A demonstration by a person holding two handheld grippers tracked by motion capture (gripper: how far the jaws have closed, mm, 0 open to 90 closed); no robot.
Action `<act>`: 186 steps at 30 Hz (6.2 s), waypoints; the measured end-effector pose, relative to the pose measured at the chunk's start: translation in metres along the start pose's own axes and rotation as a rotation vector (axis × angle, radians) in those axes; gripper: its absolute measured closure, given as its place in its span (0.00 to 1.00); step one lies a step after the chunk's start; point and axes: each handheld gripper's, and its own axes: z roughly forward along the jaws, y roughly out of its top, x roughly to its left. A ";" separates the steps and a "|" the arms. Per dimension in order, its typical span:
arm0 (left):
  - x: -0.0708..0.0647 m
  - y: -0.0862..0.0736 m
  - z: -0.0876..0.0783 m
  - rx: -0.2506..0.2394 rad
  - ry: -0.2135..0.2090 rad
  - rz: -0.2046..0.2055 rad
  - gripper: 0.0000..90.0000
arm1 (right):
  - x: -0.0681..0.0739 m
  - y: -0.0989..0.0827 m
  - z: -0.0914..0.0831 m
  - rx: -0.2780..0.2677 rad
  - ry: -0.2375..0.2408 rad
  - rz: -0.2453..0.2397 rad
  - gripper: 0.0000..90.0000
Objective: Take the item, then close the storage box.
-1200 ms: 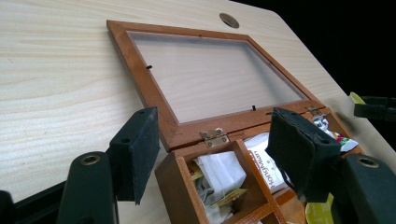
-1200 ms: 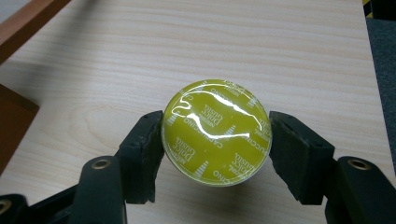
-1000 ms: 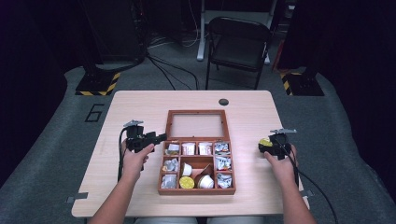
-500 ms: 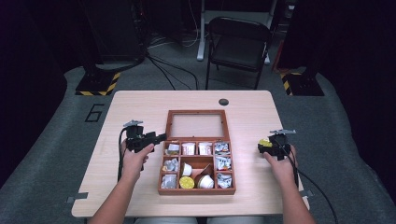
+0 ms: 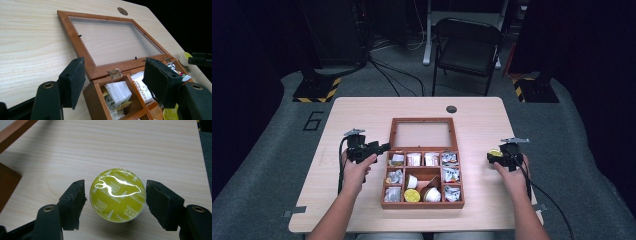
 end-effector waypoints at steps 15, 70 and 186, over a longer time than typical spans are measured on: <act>0.000 0.000 0.000 0.000 -0.001 -0.004 0.38 | 0.005 0.011 -0.016 -0.067 0.045 0.011 0.37; 0.004 0.017 0.018 0.044 -0.006 0.033 0.38 | 0.080 0.060 -0.042 -0.110 0.252 -0.113 0.41; 0.029 0.009 0.103 0.185 0.010 -0.116 0.28 | 0.102 0.073 0.079 0.131 0.366 0.058 0.27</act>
